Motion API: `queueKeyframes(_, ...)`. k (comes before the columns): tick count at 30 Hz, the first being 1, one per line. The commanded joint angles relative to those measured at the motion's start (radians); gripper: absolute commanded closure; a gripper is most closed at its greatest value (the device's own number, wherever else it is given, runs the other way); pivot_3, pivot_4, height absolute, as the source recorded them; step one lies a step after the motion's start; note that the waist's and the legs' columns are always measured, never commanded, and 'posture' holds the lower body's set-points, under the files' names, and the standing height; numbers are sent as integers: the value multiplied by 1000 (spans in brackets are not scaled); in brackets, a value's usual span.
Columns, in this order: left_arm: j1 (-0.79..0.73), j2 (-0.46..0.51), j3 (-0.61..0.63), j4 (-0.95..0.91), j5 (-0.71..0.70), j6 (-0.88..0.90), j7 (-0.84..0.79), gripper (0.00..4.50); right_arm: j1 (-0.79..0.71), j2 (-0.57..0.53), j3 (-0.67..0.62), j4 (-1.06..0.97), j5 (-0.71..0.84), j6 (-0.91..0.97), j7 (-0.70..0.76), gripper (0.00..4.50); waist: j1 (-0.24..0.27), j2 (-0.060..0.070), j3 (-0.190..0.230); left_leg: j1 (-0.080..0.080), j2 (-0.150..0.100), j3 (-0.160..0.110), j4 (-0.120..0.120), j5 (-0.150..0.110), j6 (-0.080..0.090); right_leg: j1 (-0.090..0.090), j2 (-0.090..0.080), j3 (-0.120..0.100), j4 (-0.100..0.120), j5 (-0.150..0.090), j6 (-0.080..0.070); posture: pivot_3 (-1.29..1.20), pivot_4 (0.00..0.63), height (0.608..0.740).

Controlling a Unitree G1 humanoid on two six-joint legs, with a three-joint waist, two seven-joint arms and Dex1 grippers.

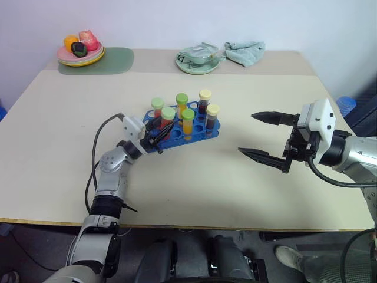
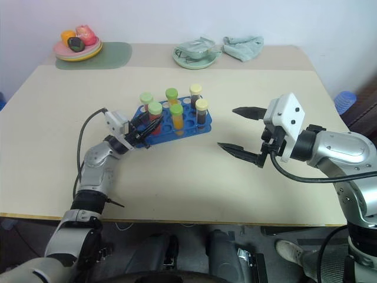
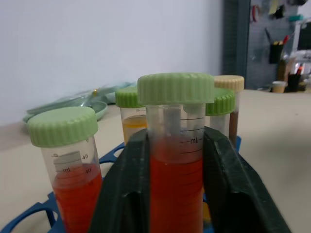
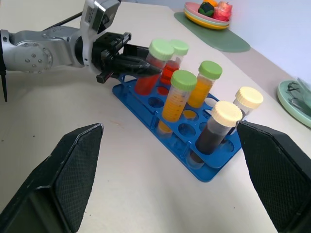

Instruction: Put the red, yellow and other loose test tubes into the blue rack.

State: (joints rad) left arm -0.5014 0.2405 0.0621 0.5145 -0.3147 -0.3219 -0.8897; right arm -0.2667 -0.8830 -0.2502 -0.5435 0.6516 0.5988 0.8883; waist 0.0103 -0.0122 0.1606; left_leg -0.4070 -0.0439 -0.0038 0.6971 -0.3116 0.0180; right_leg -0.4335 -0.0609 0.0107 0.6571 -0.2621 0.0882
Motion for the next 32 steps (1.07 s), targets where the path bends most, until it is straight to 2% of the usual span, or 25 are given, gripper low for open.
queueKeyframes(1, 5, -2, 4, -16, 31, -19, 56, 779, -13, -2, -14, -18, 11, -13, -5, 0, 2, 0, 0, 0, 0, 0, 0, 0, 0, 0, 0, 0, 0, 0, 0, 0, 150, 740)
queueKeyframes(2, 11, 0, 2, -47, 26, 4, 63, 301, -12, -1, -13, -21, 13, -11, -8, 0, 2, 0, 0, 0, 0, 0, 0, 0, 0, 0, 0, 0, 0, 0, 0, 0, 150, 740)
queueKeyframes(4, 24, 14, -3, -111, 1, 72, 50, 301, -13, 1, -13, -24, 16, -7, -13, 0, 0, 0, 0, 0, 0, 0, 0, 0, 0, 0, 0, 0, 0, 0, 0, 0, 150, 740)
queueKeyframes(9, 96, 107, 36, -274, 59, 135, 153, 301, 16, 19, -13, -16, 14, -12, -25, 0, -3, 0, 0, 0, 1, 0, 0, 0, 0, 0, 0, 0, 0, 0, 0, 0, 150, 740)
queueKeyframes(14, 243, 248, 128, -378, -65, 220, 43, 301, 163, 67, -48, -19, -12, -43, -51, 0, 0, 0, 0, 0, 1, 0, -1, 0, 0, 0, 0, 0, -1, 0, 0, 0, 150, 740)
queueKeyframes(22, 470, 459, 291, -482, -203, 319, -108, 301, 390, 123, -202, -56, 3, -76, -88, 0, 1, 1, 0, 1, 1, 0, -2, -3, 5, 3, 0, 0, -4, 0, 0, 0, 150, 740)
queueKeyframes(27, 532, 529, 354, -500, -232, 375, -144, 301, 496, 124, -300, -59, 14, -94, -61, 0, 2, 1, 0, 4, 1, 0, -4, -4, 6, 5, -1, 0, -7, 0, 0, 0, 150, 740)
queueKeyframes(32, 542, 564, 359, -501, -239, 421, -173, 301, 557, 121, -352, -39, 15, -120, -25, 0, 1, 1, 0, 7, 1, 0, -7, -4, 6, 8, -1, 0, -8, 0, 0, 0, 150, 740)
